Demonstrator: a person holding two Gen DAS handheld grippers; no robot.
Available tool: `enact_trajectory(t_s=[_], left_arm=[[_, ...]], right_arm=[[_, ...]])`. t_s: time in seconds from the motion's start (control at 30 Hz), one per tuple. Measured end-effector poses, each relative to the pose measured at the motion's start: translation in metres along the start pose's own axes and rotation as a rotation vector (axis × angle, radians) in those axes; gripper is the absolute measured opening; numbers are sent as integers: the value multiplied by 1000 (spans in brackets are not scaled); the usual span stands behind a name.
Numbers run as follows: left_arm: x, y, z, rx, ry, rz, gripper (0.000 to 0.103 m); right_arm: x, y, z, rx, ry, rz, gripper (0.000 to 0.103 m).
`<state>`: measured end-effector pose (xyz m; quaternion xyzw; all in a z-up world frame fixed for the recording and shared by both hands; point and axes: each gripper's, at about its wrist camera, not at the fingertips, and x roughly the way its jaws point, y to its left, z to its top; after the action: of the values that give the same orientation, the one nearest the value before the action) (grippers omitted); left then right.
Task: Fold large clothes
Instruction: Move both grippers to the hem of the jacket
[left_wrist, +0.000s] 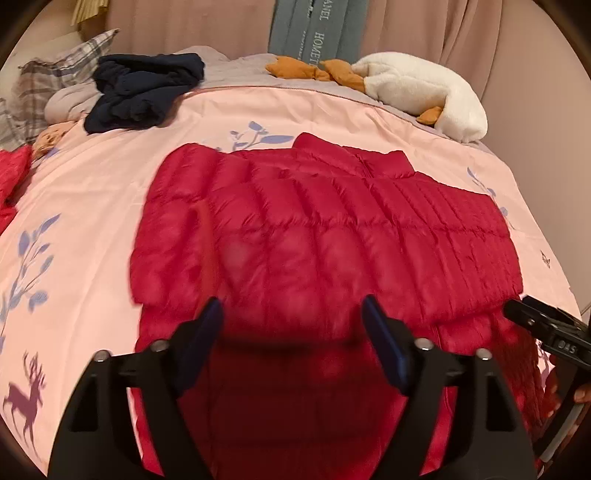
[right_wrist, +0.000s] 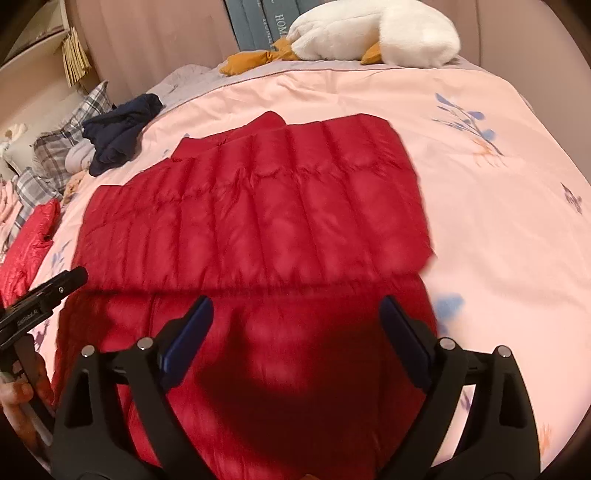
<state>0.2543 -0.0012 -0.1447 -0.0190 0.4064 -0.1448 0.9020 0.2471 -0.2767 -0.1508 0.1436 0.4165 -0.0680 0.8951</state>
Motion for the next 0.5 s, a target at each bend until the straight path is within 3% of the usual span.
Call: enact_trajectory(t_s=[0.27,0.37,0.5], left_arm=[[-47,11,-39,-21,17,-38,87],[-70,20,-60,-50,17,-60,93],[-89,31,-81,-82,44,-73,93]], right_arm=[[-67,-39,-47,123,-34,86,99],[-84,-51,-64,155,-28,105,100],[-103,-61,-91,192,-11,117,101]])
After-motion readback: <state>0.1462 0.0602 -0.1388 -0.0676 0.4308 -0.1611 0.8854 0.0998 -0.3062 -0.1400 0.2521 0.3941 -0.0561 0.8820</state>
